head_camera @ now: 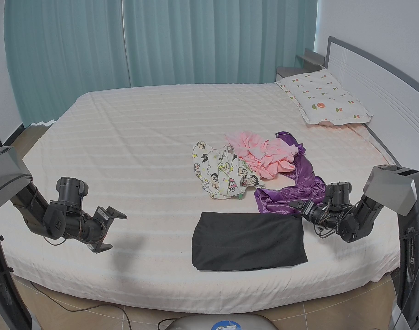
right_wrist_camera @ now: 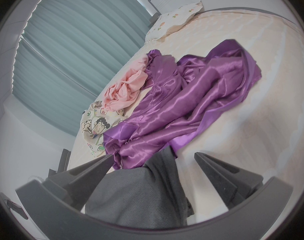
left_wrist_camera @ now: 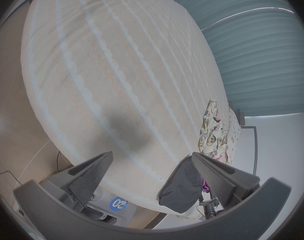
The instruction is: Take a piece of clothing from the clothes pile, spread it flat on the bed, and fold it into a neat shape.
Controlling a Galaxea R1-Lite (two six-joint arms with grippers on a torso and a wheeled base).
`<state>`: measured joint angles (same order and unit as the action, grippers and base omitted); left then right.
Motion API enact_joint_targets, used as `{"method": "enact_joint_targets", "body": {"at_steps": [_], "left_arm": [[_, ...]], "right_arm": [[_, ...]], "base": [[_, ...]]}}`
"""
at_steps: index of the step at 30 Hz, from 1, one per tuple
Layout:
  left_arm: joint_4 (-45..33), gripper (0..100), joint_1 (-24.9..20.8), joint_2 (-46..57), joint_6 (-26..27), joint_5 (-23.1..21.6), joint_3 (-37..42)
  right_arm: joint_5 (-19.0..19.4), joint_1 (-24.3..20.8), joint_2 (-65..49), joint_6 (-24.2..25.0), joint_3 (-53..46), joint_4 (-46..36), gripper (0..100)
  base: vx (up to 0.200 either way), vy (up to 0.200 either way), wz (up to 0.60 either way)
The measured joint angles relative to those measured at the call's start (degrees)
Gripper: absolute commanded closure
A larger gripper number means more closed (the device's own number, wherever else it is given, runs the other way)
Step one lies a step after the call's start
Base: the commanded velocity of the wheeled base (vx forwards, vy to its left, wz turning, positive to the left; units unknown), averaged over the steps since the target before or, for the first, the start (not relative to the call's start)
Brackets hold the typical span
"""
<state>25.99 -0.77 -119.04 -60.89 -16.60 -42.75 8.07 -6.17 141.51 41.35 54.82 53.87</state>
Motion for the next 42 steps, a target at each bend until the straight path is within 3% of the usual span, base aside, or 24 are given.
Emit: {"method": "enact_joint_targets", "body": {"at_steps": [5,8,15,20,21,27,33,42], "left_arm": [[0.0,0,0.0,0.0,0.0,0.0,0.1],[0.0,0,0.0,0.0,0.0,0.0,0.1],[0.0,0,0.0,0.0,0.1,0.0,0.1],[0.0,0,0.0,0.0,0.4,0.0,0.2],[0.0,0,0.0,0.0,0.4,0.0,0.2],[0.0,0,0.0,0.0,0.5,0.0,0.1],[0.0,0,0.0,0.0,0.4,0.0,0.1],[0.0,0,0.0,0.0,0.4,0.0,0.1]], "right_arm": [[0.4,0.0,-1.8,-1.7,-5.2,0.2,0],[2.2,-0.5,-2.9,-6.2,-9.4,0.6,0],[15.6,-0.2,-5.8,-16.3,-19.3,3.6,0],[18.3,0.8,-7.0,-20.5,-23.2,4.8,0],[18.3,0.9,-7.1,-20.9,-23.6,4.9,100],[18.3,1.0,-7.4,-23.1,-24.6,4.8,100],[17.0,0.9,-6.9,-28.4,-25.7,4.7,100],[16.0,1.1,-7.6,-29.0,-27.7,4.5,100]], "base": [[0.000,0.000,0.00],[0.000,0.000,0.00],[0.000,0.000,0.00],[0.000,0.000,0.00],[0.000,0.000,0.00],[0.000,0.000,0.00],[0.000,0.000,0.00],[0.000,0.000,0.00]]}}
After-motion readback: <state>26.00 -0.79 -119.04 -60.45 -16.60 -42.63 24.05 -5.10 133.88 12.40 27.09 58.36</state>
